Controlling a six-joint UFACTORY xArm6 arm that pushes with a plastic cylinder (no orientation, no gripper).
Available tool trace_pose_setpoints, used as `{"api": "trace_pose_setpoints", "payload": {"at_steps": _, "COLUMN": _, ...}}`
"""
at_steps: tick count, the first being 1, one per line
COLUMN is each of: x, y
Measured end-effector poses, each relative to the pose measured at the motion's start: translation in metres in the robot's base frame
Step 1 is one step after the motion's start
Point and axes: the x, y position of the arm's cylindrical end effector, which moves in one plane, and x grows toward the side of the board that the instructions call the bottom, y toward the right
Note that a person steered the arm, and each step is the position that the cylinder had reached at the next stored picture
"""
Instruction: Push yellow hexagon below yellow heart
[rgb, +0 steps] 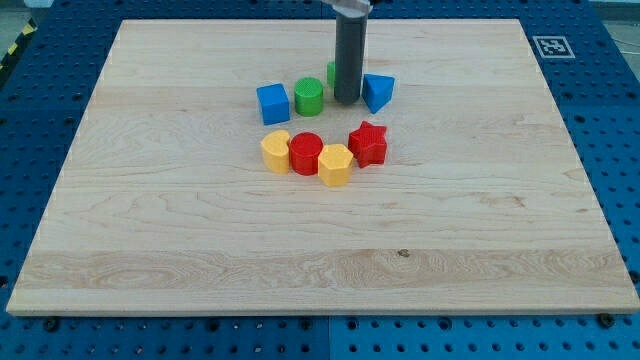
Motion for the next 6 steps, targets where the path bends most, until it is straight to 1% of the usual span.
{"api": "trace_pose_setpoints", "payload": {"at_steps": 2, "x": -0.004, "y": 0.000}}
{"api": "trace_pose_setpoints", "payload": {"at_steps": 3, "x": 0.009, "y": 0.000}}
{"api": "trace_pose_setpoints", "payload": {"at_steps": 5, "x": 0.133, "y": -0.001}}
{"api": "trace_pose_setpoints", "payload": {"at_steps": 6, "x": 0.152, "y": -0.029}}
